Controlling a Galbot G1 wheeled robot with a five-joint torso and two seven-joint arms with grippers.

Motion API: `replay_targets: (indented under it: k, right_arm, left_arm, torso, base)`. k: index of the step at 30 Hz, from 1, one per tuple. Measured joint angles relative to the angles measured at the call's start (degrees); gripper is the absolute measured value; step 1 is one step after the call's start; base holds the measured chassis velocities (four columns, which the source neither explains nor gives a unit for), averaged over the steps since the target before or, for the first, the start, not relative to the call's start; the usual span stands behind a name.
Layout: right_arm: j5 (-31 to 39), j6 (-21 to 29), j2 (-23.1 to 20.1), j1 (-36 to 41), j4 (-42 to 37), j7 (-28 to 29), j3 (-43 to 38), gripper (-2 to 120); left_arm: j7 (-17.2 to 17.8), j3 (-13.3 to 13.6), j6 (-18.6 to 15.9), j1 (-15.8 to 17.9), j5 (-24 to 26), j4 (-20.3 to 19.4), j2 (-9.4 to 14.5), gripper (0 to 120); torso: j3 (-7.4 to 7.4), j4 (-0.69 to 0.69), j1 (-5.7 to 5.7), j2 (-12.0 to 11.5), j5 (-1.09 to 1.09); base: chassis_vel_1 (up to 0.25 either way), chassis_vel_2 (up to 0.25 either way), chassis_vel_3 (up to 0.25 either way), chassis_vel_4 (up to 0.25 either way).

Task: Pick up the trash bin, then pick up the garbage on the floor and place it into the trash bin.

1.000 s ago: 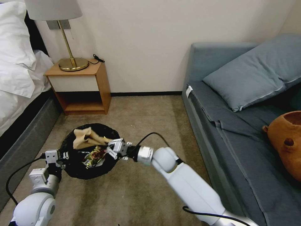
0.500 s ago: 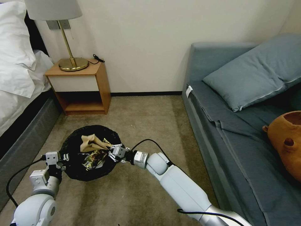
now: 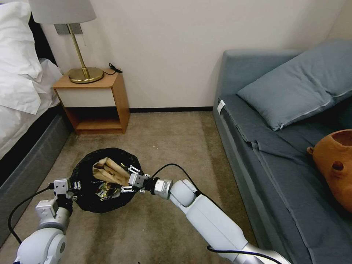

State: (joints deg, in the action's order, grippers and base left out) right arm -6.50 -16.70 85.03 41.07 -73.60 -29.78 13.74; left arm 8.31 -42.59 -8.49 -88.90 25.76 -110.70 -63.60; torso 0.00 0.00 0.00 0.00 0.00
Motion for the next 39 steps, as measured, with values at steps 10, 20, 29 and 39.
replay_targets:
  k: [10,20,29,39]
  right_arm:
    - [0.2,0.6,-0.2,0.7,-3.1,0.8,0.8,100]
    - [7.4,3.3,-1.5,-0.8,-9.9,9.8,-8.2,100]
    - [8.0,3.6,-4.0,1.8,-10.9,11.1,-14.0,100]
    - [4.6,2.9,-4.7,8.4,-12.7,9.6,-16.8,100]
  left_arm:
    - [0.4,0.5,0.0,0.0,0.0,0.2,-1.2,3]
    - [10.4,-1.8,-2.5,2.9,12.5,1.0,-4.8,3]
    - [20.1,-4.4,-4.6,7.6,29.2,1.2,-8.8,3]
    - [26.3,-7.0,-4.7,9.3,31.9,8.9,-12.3,3]
  torso:
    - [0.00,0.00,0.00,0.0,0.00]
    - [0.00,0.00,0.00,0.0,0.02]
    - [0.00,-0.01,0.00,0.0,0.01]
    - [0.00,0.01,0.00,0.0,0.00]
  base:
    - [0.000,0.000,0.000,0.000]
    - [0.000,0.000,0.000,0.000]
    - [0.000,0.000,0.000,0.000]
    - [0.000,0.000,0.000,0.000]
